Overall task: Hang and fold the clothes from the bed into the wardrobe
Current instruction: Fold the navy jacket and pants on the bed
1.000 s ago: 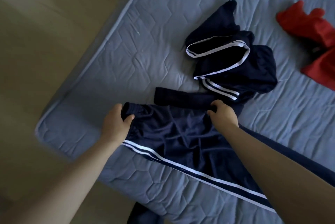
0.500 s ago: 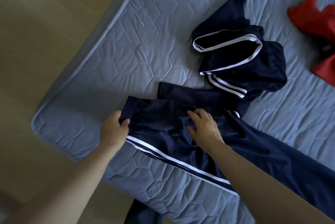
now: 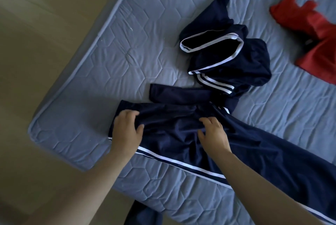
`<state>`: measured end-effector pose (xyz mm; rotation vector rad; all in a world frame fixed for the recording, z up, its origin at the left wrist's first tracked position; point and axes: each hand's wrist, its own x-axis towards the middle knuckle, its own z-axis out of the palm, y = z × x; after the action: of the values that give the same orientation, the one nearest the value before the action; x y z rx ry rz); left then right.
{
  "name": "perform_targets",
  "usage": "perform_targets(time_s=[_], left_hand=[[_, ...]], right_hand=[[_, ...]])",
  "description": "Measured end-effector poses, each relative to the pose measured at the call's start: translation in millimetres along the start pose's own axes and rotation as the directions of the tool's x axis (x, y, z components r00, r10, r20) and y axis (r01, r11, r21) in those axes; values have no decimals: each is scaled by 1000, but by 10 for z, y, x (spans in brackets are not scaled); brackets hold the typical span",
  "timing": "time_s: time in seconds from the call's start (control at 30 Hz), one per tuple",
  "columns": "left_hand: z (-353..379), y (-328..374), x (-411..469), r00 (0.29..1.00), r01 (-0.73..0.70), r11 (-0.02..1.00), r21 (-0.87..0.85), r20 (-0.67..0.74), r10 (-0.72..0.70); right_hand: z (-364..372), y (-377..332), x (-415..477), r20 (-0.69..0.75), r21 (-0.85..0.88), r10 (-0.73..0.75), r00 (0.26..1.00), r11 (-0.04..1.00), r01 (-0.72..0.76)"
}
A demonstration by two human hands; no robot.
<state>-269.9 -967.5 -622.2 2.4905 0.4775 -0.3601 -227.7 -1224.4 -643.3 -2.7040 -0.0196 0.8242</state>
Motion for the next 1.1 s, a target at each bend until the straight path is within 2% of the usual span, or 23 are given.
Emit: perform_targets(time_s=[0.2,0.4,0.7,0.9,1.1], left_hand=[[269,662,-269,987,-69,989,-133,135,87],[829,1462,-726,937,-164,976,-143,285,200],[1911,2643,-1591,832,-303,945,-121,451,324],[2699,3229,-2228,772,-396,916,-61,519,368],[3263,3357,-2440,805,-415,903,110,506,308]], right_hand=[[-193,570,-483,-17,78,149,989,986,-147],[-324,1538,-1131,-8,181,339,941,926,-332],[-355,3175,-2225,-12,327,521,854,809,-489],[-315,4173,-2772,7,366,552,834,774,-516],[-123,4745,-2868,3,354,475,880,822,-445]])
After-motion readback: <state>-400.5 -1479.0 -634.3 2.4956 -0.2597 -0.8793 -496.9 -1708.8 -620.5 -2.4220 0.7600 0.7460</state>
